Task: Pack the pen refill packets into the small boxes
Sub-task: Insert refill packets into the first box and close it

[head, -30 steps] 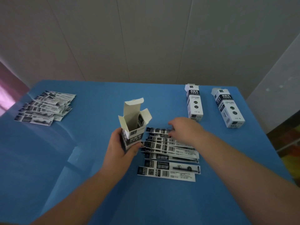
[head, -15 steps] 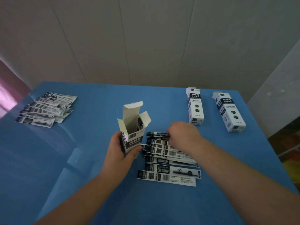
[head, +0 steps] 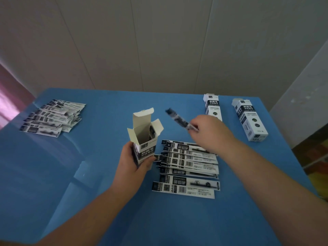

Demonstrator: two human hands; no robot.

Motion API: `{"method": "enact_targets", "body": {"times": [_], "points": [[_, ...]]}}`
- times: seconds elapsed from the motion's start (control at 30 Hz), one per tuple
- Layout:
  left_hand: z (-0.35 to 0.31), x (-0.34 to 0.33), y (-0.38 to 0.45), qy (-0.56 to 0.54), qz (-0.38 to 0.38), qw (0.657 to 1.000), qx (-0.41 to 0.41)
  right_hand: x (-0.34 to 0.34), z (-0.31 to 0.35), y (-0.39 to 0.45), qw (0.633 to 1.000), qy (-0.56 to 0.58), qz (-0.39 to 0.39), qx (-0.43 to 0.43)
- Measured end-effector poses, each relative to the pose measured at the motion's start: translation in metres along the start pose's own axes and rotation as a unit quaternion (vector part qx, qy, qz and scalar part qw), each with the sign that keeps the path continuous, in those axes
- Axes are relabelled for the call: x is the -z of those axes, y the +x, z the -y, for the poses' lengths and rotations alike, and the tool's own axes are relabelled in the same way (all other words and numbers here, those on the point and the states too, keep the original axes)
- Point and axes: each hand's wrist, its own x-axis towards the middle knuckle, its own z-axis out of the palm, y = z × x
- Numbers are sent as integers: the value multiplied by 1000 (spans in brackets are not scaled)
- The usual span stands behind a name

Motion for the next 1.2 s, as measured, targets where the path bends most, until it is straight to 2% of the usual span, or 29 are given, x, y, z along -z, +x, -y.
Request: {"method": "enact_targets", "body": {"times": [0.1,0.23,0.37,0.47,0.7,1.0,1.2], "points": [[1,1,0,6,1,1000,-4,29,10,-13,984,176,-12,-30],[4,-1,1,5,1,1000,-6,52,31,-34,884,466,28,-30],[4,-2,2,4,-5,1000,-13,61,57,-44,821,570,26,22],[1,-2,0,10,3,1000,-20,60,76,-43,800,599,4,43],[-1,-1,0,1,6,1000,-26,42,97,-34,816,578,-15,20],[2,-1,1,0,12,1000,-19,69,100,-25,922,374,-15,97],[0,0,1,0,12,1000,-23,79,107,-27,938,313,-3,150]]}}
